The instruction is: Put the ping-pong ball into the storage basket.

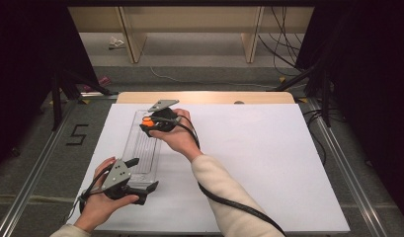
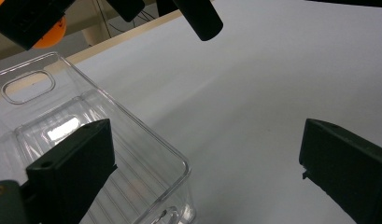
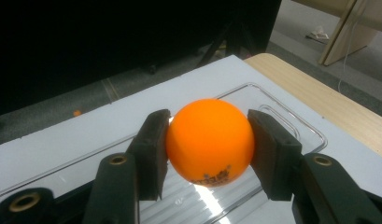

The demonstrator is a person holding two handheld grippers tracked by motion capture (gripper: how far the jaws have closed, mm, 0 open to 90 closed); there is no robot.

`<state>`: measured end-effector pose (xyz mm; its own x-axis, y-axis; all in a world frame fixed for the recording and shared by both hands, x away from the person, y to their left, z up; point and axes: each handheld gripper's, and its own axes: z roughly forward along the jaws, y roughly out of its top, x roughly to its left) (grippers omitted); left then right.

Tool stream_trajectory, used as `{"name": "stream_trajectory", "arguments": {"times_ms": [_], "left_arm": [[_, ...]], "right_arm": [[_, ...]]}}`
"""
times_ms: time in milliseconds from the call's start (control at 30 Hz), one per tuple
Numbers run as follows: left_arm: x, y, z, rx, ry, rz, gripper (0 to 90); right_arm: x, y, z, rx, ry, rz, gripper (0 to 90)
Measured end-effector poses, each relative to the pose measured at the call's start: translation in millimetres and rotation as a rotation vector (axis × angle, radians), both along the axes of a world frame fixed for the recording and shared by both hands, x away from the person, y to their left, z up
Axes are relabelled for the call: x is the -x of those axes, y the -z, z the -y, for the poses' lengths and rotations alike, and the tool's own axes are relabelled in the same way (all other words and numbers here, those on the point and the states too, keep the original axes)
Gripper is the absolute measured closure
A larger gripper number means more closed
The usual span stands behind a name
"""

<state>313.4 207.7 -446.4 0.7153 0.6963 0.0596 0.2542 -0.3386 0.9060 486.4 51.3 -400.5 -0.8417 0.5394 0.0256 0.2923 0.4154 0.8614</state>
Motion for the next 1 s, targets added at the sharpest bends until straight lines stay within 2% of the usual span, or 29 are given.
{"name": "stream_trajectory", "arguments": {"times_ms": [1000], "left_arm": [[0.3,0.0,0.2,0.003,0.001,-0.002,3.1]], "right_arm": [[-6.9,2.7,-11.9,0.017,0.003,-0.015,51.5]]}}
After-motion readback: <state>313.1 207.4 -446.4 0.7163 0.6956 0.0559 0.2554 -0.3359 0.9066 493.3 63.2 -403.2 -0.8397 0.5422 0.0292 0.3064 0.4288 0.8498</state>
